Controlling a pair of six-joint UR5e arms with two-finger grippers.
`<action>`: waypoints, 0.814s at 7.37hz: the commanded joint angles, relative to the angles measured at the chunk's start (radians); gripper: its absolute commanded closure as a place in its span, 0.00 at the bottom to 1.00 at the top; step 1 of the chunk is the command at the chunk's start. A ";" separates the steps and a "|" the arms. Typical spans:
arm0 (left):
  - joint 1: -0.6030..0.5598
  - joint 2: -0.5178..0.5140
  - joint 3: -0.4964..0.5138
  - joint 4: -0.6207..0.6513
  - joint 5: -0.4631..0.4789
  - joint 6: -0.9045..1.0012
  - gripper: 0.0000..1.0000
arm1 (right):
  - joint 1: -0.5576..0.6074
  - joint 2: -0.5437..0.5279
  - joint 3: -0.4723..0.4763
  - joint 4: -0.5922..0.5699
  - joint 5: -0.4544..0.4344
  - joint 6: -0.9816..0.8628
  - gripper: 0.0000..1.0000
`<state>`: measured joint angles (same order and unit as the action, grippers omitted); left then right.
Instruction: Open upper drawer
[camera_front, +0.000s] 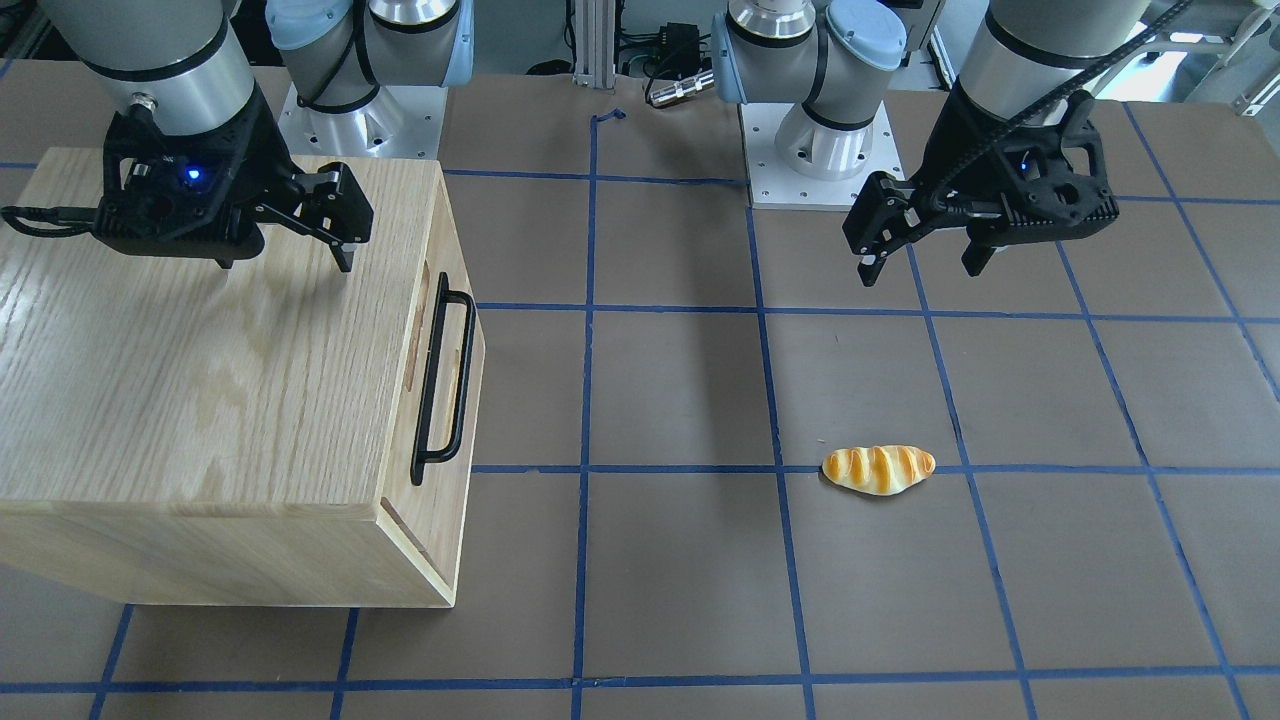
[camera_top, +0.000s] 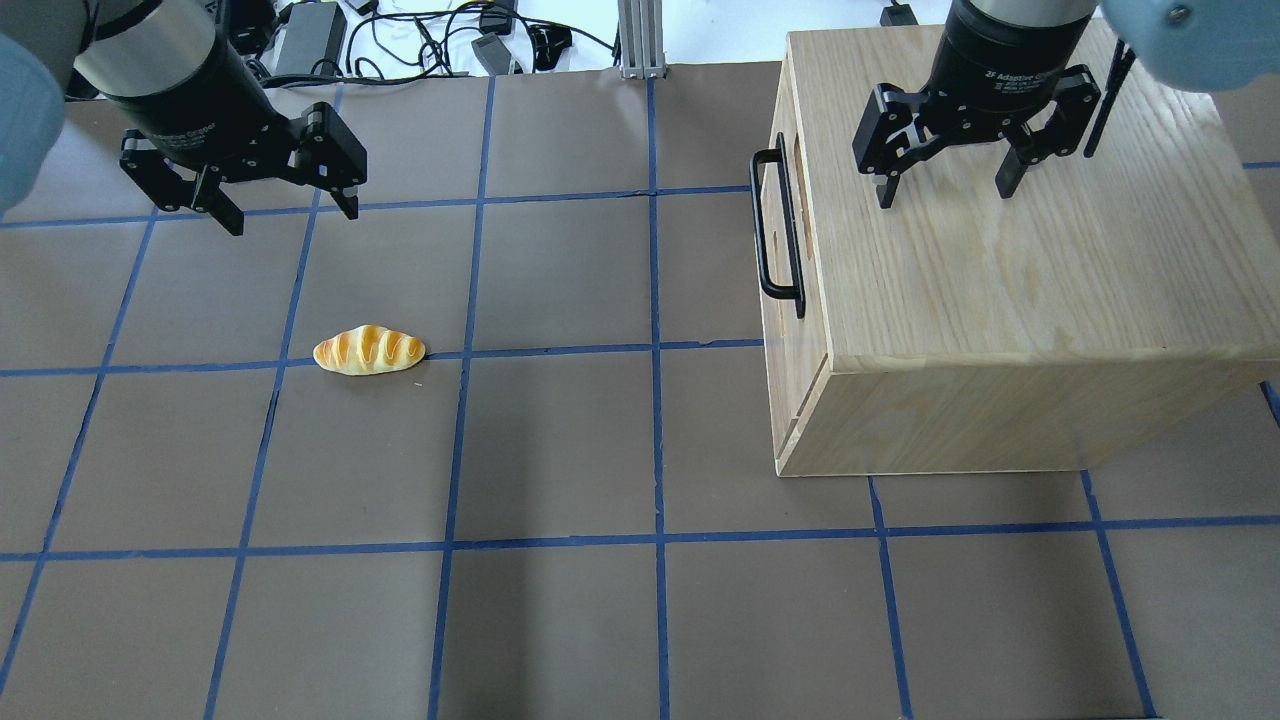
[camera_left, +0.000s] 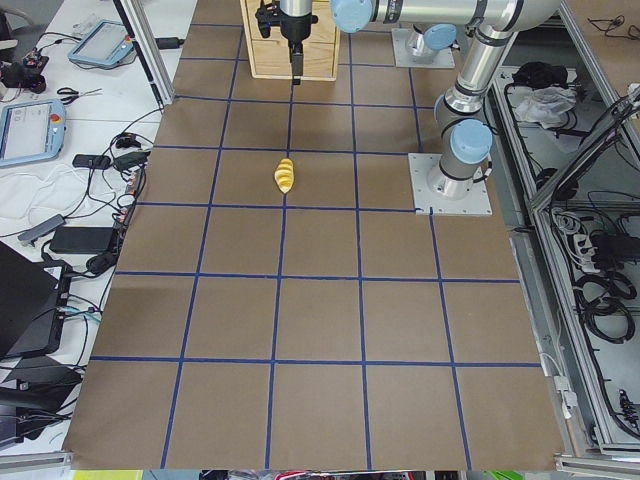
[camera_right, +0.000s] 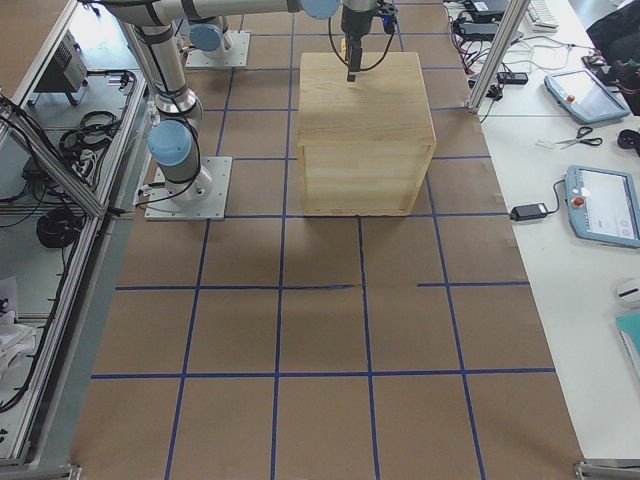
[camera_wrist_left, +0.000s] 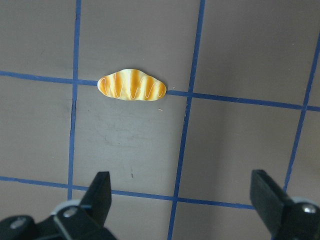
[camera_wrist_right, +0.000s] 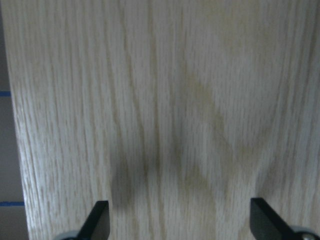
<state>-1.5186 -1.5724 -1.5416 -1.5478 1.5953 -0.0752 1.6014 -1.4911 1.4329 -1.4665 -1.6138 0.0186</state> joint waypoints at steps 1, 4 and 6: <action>0.002 0.002 -0.006 0.006 -0.001 0.002 0.00 | 0.000 0.000 0.000 0.000 0.000 0.001 0.00; 0.002 0.006 0.006 0.000 0.006 0.002 0.00 | 0.000 0.000 0.000 0.000 0.000 0.001 0.00; 0.006 0.002 -0.002 0.009 0.002 0.002 0.00 | 0.000 0.000 0.001 0.000 0.000 0.001 0.00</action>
<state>-1.5149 -1.5672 -1.5391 -1.5454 1.6016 -0.0736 1.6014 -1.4910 1.4330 -1.4665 -1.6137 0.0192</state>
